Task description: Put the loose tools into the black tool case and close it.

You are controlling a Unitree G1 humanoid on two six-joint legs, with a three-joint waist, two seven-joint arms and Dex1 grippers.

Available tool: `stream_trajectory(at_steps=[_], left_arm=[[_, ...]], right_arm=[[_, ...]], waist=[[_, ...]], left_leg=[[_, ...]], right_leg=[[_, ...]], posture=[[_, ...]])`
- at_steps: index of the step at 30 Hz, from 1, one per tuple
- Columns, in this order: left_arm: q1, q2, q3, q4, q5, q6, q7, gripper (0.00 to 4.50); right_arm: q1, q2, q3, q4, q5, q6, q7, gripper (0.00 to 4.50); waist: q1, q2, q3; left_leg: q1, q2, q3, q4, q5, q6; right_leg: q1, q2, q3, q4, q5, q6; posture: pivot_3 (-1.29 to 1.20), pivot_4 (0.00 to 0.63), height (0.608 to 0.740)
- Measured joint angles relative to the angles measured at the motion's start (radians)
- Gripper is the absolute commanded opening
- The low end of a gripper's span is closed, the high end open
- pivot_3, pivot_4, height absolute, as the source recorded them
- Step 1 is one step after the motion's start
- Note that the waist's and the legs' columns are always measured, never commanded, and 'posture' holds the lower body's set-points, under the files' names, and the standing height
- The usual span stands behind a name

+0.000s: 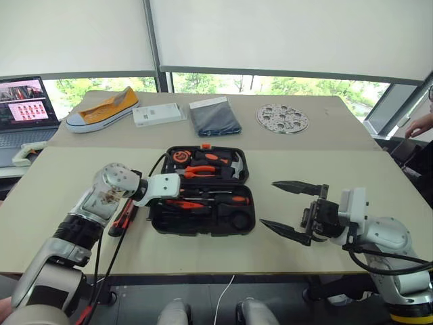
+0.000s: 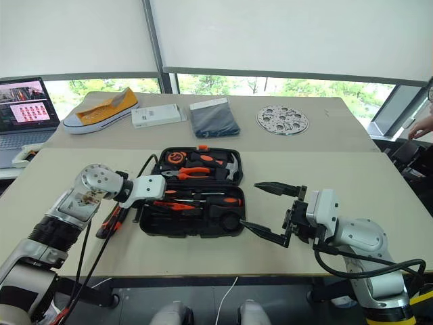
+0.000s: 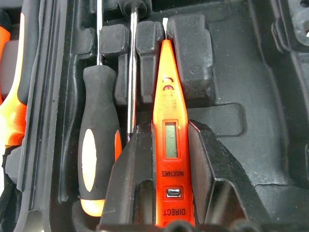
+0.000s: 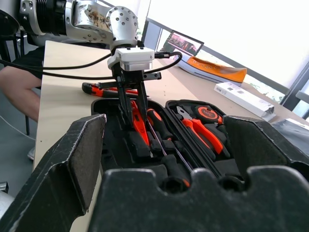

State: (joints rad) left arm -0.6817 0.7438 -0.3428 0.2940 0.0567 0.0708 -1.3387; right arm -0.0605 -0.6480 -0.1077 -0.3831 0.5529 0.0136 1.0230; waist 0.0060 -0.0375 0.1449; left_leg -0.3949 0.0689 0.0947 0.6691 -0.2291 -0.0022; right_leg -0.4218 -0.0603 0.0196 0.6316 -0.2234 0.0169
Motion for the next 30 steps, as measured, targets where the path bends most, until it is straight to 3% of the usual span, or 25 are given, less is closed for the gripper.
stream_trajectory(at_steps=[2,6,15,18,23,30], left_arm=[[0.018,-0.002,0.022,-0.001,-0.016,0.002,0.002,1.48],[0.054,-0.030,0.061,0.019,-0.075,-0.033,-0.015,2.60],[0.052,-0.070,0.203,0.125,-0.240,-0.149,-0.073,2.60],[0.052,-0.107,0.231,0.158,-0.266,-0.155,-0.057,1.95],[0.072,-0.130,0.244,0.185,-0.276,-0.154,-0.024,0.08],[0.121,-0.136,0.227,0.193,-0.237,-0.208,-0.004,0.08]], right_arm=[[0.000,0.001,0.003,0.000,0.000,0.000,0.000,4.50],[-0.003,0.004,0.013,0.000,0.000,0.000,0.000,4.50],[-0.025,0.004,0.019,0.000,0.000,0.012,-0.002,4.50],[-0.032,0.005,0.023,0.001,0.000,0.015,-0.003,4.50],[-0.033,0.006,0.024,0.001,0.000,0.020,-0.004,4.50],[-0.031,0.006,0.024,0.000,0.000,0.039,-0.006,4.50]], waist=[[-0.005,0.001,-0.001],[-0.006,0.001,-0.001],[0.002,0.000,0.000],[0.004,0.000,0.000],[0.004,0.000,0.000],[0.004,0.000,0.000]], left_leg=[[0.000,0.000,0.000,0.000,0.000,0.000],[-0.001,0.000,-0.001,0.000,0.000,0.000],[-0.008,0.000,-0.003,0.001,0.000,0.000],[-0.008,0.000,-0.003,0.002,0.000,0.000],[-0.009,0.000,-0.004,0.003,0.000,0.000],[-0.009,0.000,-0.005,0.003,0.000,0.000]], right_leg=[[0.000,0.000,0.000,0.000,0.000,0.000],[-0.002,0.000,0.000,0.000,0.000,0.000],[-0.004,0.000,-0.002,-0.002,0.002,-0.003],[-0.004,0.000,-0.003,-0.001,0.002,-0.003],[-0.004,0.000,-0.003,-0.001,0.002,-0.003],[-0.003,0.000,-0.004,-0.001,0.002,-0.003]], posture=[[0.00,0.150,0.740],[0.00,0.150,0.740],[0.00,0.150,0.740],[0.00,0.150,0.740],[0.00,0.150,0.740],[0.00,0.150,0.740]])
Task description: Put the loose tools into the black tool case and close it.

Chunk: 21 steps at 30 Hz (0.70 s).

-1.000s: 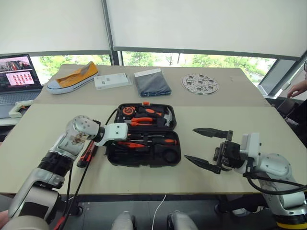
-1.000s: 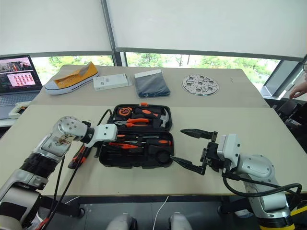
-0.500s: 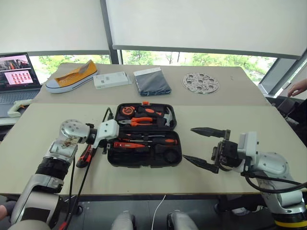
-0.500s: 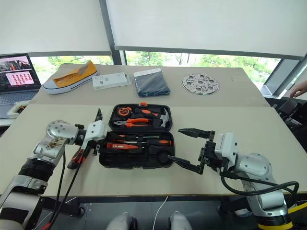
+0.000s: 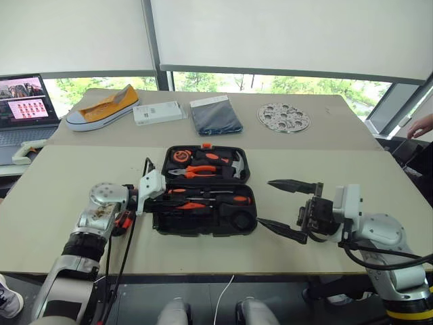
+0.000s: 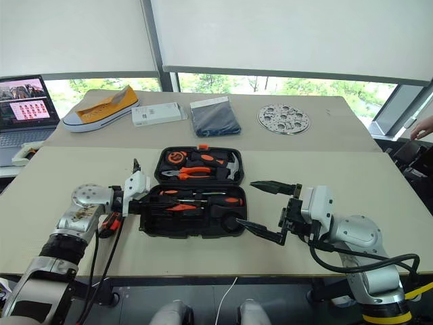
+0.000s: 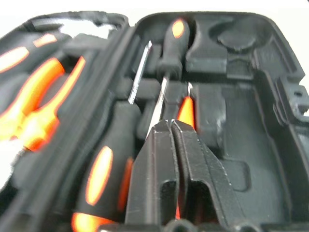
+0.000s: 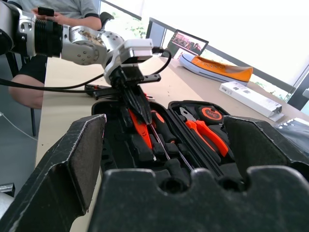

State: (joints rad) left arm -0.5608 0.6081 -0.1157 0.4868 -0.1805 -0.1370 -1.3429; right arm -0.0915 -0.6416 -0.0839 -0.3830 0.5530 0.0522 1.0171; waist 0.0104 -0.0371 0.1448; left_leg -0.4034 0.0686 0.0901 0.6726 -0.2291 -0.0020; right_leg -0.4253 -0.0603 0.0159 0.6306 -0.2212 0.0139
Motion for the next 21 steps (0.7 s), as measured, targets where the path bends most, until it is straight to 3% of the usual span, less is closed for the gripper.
stream_trajectory(at_steps=[18,21], left_arm=[[0.066,0.012,0.031,-0.010,0.002,-0.058,0.064,0.08],[0.131,0.014,0.128,-0.050,-0.109,0.004,0.067,0.80]], right_arm=[[0.014,0.000,-0.001,0.004,0.000,0.003,0.005,4.50],[0.010,0.000,-0.005,0.031,-0.001,-0.002,0.008,4.50]], waist=[[-0.029,0.006,-0.003],[-0.031,0.005,-0.003]], left_leg=[[0.006,0.001,0.001,-0.002,0.000,0.000],[0.004,0.001,0.000,-0.002,0.000,0.000]], right_leg=[[0.002,0.001,0.003,0.002,-0.002,0.002],[0.000,0.002,0.003,0.002,-0.002,0.002]], posture=[[0.00,0.150,0.740],[0.00,0.150,0.740]])
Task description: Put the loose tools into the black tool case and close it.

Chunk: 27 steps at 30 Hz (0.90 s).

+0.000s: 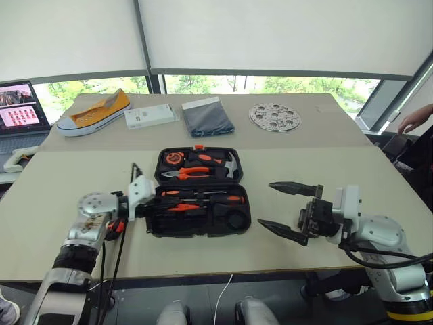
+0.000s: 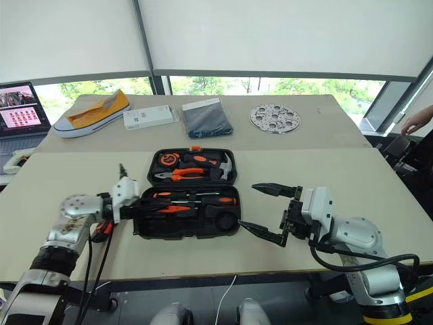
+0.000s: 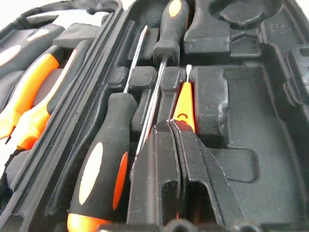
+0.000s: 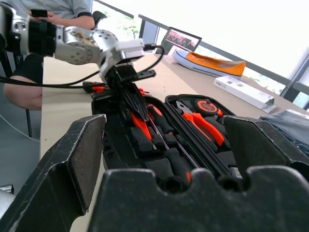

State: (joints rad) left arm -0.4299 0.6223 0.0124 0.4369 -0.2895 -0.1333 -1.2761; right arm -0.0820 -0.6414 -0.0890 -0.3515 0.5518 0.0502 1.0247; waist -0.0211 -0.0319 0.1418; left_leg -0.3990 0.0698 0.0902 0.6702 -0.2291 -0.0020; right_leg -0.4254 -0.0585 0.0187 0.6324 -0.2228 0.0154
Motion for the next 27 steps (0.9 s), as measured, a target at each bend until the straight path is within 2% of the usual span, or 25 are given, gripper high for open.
stream_trajectory(at_steps=[4,7,10,11,14,19,22,27], left_arm=[[0.130,0.072,0.164,-0.123,-0.147,0.129,0.028,2.26],[0.281,0.161,0.309,-0.190,-0.187,0.261,0.119,3.25],[0.451,0.188,0.434,-0.220,-0.198,0.296,0.162,4.31],[0.515,0.193,0.479,-0.227,-0.198,0.305,0.183,4.47],[0.655,0.210,0.589,-0.202,-0.186,0.327,0.225,4.47],[0.822,0.218,0.713,-0.172,-0.163,0.404,0.315,4.47],[0.854,0.214,0.755,-0.201,-0.171,0.468,0.355,4.47],[0.850,0.205,0.751,-0.394,-0.250,0.626,0.375,4.47]], right_arm=[[-0.014,0.012,-0.003,0.048,-0.022,-0.061,0.025,4.50],[-0.020,0.026,0.000,0.091,-0.044,-0.125,0.056,4.50],[-0.025,0.049,0.007,0.140,-0.070,-0.182,0.074,4.50],[-0.030,0.053,0.016,0.149,-0.071,-0.190,0.089,4.50],[-0.027,0.039,0.037,0.153,-0.056,-0.187,0.146,4.50],[-0.018,0.013,0.039,0.186,-0.026,-0.186,0.236,4.50],[-0.017,0.002,0.039,0.195,-0.022,-0.186,0.267,4.50],[-0.015,0.008,0.025,0.193,0.015,-0.156,0.245,4.50]], waist=[[0.004,-0.002,0.001],[0.003,-0.002,0.001],[0.005,-0.002,0.002],[0.006,-0.002,0.002],[0.013,-0.004,0.003],[0.020,-0.005,0.003],[0.025,-0.005,0.003],[0.034,-0.007,0.002]], left_leg=[[-0.001,0.000,-0.001,-0.001,0.000,0.000],[0.000,0.000,0.000,-0.002,0.000,0.000],[0.000,0.000,0.001,-0.003,0.000,0.000],[0.000,0.000,0.001,-0.003,0.000,0.000],[0.000,0.001,0.001,-0.003,0.000,-0.001],[0.000,0.004,0.001,-0.003,-0.004,-0.007],[0.000,0.003,0.003,-0.004,-0.005,-0.008],[-0.003,0.000,0.004,-0.004,-0.005,-0.009]], right_leg=[[0.000,-0.001,-0.001,-0.001,0.000,0.000],[0.000,-0.002,-0.001,-0.002,-0.001,0.001],[-0.001,-0.003,-0.001,-0.003,-0.001,0.000],[-0.001,-0.003,-0.001,-0.003,-0.001,-0.001],[-0.001,-0.003,-0.003,-0.003,-0.006,-0.008],[-0.003,-0.007,-0.005,-0.002,-0.006,-0.008],[-0.009,-0.010,-0.006,-0.002,-0.006,-0.007],[-0.011,-0.013,-0.007,-0.002,-0.005,-0.008]], posture=[[0.00,0.150,0.740],[0.00,0.150,0.740],[0.00,0.150,0.740],[0.00,0.150,0.740],[0.00,0.150,0.740],[0.00,0.150,0.740],[0.00,0.150,0.740],[0.00,0.150,0.740]])
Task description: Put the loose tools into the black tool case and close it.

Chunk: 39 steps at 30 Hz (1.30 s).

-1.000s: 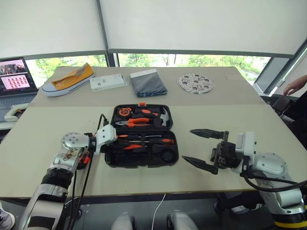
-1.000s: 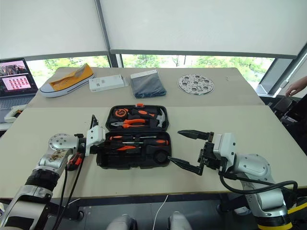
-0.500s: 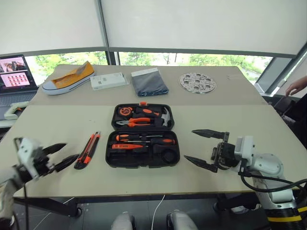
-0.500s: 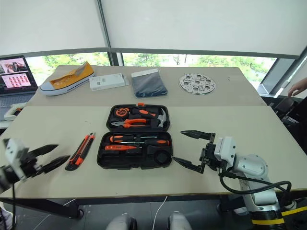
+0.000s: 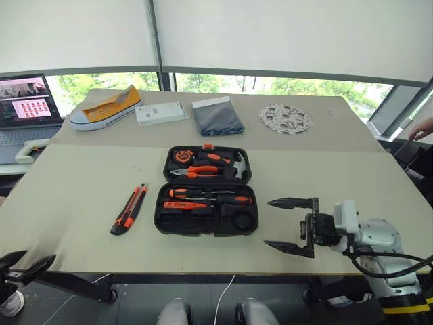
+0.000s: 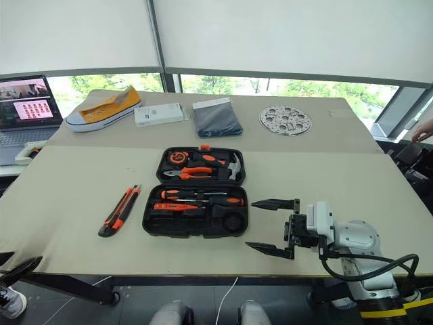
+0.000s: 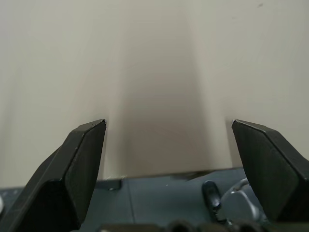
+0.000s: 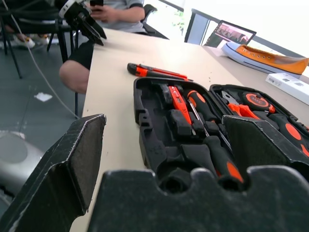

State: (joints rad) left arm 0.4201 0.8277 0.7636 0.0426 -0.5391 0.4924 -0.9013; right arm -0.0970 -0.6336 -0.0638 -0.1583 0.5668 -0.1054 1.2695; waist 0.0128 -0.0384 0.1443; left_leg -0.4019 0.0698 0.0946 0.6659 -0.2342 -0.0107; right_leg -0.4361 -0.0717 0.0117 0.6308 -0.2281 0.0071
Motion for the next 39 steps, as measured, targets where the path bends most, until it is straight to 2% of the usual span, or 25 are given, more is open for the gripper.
stream_trajectory(at_steps=[3,6,9,14,21,24,25,26,27,28,30,35,39], left_arm=[[-0.081,0.007,-0.029,-0.176,-0.064,0.188,0.105,4.47],[-0.198,0.001,-0.089,-0.331,-0.138,0.345,0.226,4.47],[-0.284,-0.026,-0.158,-0.410,-0.155,0.441,0.337,4.47],[-0.374,-0.101,-0.294,-0.427,-0.117,0.532,0.506,4.47],[-0.516,-0.144,-0.472,-0.335,-0.012,0.515,0.563,4.47],[-0.552,-0.144,-0.516,-0.301,0.026,0.489,0.555,3.71],[-0.559,-0.144,-0.520,-0.291,0.035,0.485,0.555,3.32],[-0.555,-0.133,-0.531,-0.286,0.051,0.476,0.550,2.98],[-0.554,-0.131,-0.532,-0.285,0.053,0.474,0.549,2.94],[-0.550,-0.119,-0.538,-0.281,0.066,0.465,0.540,2.26],[-0.542,-0.106,-0.538,-0.261,0.084,0.428,0.520,1.70],[-0.538,-0.039,-0.520,-0.176,0.035,0.256,0.225,1.66],[-0.622,0.137,-0.539,-0.068,0.087,-0.037,-0.094,1.66]], right_arm=[[0.000,0.000,-0.014,-0.008,0.006,0.012,-0.023,4.50],[0.004,0.001,-0.019,-0.013,0.006,0.021,-0.036,4.50],[0.011,0.002,-0.022,-0.021,0.006,0.027,-0.044,4.50],[0.018,0.017,-0.022,-0.032,0.005,0.033,-0.059,4.50],[0.020,0.037,-0.019,-0.054,0.003,0.041,-0.100,4.50],[0.027,0.035,-0.019,-0.069,0.003,0.048,-0.102,4.50],[0.030,0.033,-0.019,-0.074,0.003,0.049,-0.102,4.50],[0.030,0.030,-0.020,-0.080,0.003,0.051,-0.102,4.50],[0.030,0.029,-0.020,-0.081,0.003,0.051,-0.102,4.50],[0.031,0.024,-0.020,-0.089,0.003,0.052,-0.102,4.50],[0.032,0.023,-0.020,-0.094,0.003,0.054,-0.104,4.50],[0.056,-0.007,-0.026,-0.116,0.006,0.094,-0.114,4.50],[0.083,-0.046,-0.084,-0.125,0.011,0.103,-0.115,4.50]], waist=[[0.002,0.000,0.000],[-0.001,0.000,0.000],[-0.009,0.000,0.000],[-0.019,-0.001,0.000],[-0.010,-0.001,0.001],[-0.006,-0.001,0.001],[-0.005,-0.001,0.001],[-0.004,-0.001,0.001],[-0.004,-0.001,0.001],[-0.004,-0.001,0.000],[-0.003,-0.001,0.000],[-0.002,-0.003,0.002],[0.003,-0.004,0.003]], left_leg=[[-0.002,-0.002,0.000,0.000,0.000,0.000],[-0.002,-0.004,0.000,0.000,0.005,0.008],[-0.001,-0.003,0.000,-0.001,0.005,0.008],[-0.002,-0.002,-0.002,-0.002,0.005,0.008],[0.004,-0.002,-0.004,-0.002,0.005,0.008],[0.004,-0.002,-0.004,-0.002,0.005,0.008],[0.004,-0.002,-0.004,-0.002,0.005,0.008],[0.004,-0.002,-0.004,-0.002,0.005,0.008],[0.005,-0.002,-0.004,-0.002,0.005,0.008],[0.005,-0.002,-0.004,-0.002,0.005,0.008],[0.005,-0.002,-0.004,-0.002,0.005,0.008],[0.001,-0.001,-0.004,-0.002,0.005,0.008],[-0.001,-0.001,-0.003,-0.002,0.005,0.008]], right_leg=[[0.001,-0.001,0.000,0.000,0.001,0.000],[0.005,0.000,0.001,0.000,0.006,0.004],[0.005,0.003,0.002,0.000,0.006,0.004],[0.005,0.008,0.004,0.000,0.006,0.003],[0.011,0.009,0.004,0.000,0.006,0.003],[0.011,0.009,0.004,0.000,0.006,0.003],[0.011,0.009,0.004,0.000,0.006,0.002],[0.011,0.009,0.004,0.000,0.006,0.002],[0.011,0.009,0.004,0.000,0.006,0.002],[0.011,0.009,0.004,0.000,0.006,0.002],[0.011,0.009,0.004,0.000,0.006,0.002],[0.008,0.009,0.003,0.000,0.003,-0.004],[0.006,0.008,0.003,-0.002,0.002,-0.005]], posture=[[0.00,0.150,0.740],[0.00,0.150,0.740],[0.00,0.150,0.740],[0.00,0.150,0.740],[0.00,0.150,0.740],[0.00,0.150,0.740],[0.00,0.150,0.740],[0.00,0.150,0.740],[0.00,0.150,0.740],[0.00,0.150,0.740],[0.00,0.150,0.740],[0.00,0.150,0.740],[0.00,0.150,0.740]])
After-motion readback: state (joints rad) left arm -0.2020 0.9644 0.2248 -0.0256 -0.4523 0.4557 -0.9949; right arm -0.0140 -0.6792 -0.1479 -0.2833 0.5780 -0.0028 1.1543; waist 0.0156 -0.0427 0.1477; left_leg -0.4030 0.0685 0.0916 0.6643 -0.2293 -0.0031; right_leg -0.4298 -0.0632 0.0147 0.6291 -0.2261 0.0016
